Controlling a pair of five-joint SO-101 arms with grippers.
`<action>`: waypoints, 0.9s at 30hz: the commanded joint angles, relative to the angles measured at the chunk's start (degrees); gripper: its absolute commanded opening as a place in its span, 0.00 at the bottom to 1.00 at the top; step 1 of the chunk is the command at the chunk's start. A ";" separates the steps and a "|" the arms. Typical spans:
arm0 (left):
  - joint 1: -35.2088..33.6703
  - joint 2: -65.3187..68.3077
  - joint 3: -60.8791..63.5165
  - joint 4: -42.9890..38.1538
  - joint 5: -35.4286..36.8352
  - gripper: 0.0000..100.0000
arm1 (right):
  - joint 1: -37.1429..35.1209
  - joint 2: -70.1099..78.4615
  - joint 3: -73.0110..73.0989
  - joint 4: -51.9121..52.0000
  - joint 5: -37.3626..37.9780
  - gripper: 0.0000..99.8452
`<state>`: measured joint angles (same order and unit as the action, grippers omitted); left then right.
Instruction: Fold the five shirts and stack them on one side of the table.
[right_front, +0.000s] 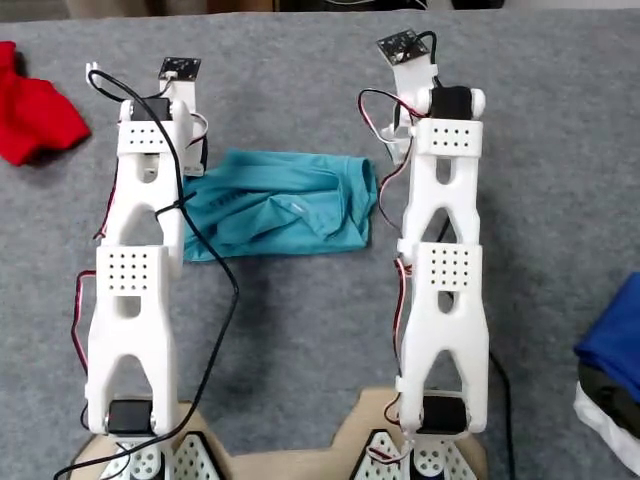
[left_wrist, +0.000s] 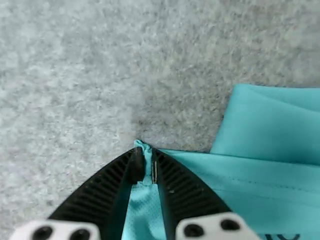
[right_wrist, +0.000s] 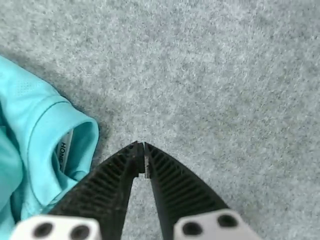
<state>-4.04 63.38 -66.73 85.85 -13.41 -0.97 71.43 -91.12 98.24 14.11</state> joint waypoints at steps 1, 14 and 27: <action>2.55 -2.68 -7.47 3.96 -0.26 0.02 | -0.31 -0.13 -0.13 -1.14 0.62 0.01; 15.47 -8.40 -29.01 14.86 5.54 0.02 | 6.29 -0.22 -0.13 -3.87 0.70 0.01; 29.63 -13.49 -20.31 14.95 8.62 0.02 | 8.31 -0.22 -0.04 -4.75 0.88 0.02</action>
<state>23.38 53.80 -88.97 100.18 -4.97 5.54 71.43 -91.12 94.81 14.37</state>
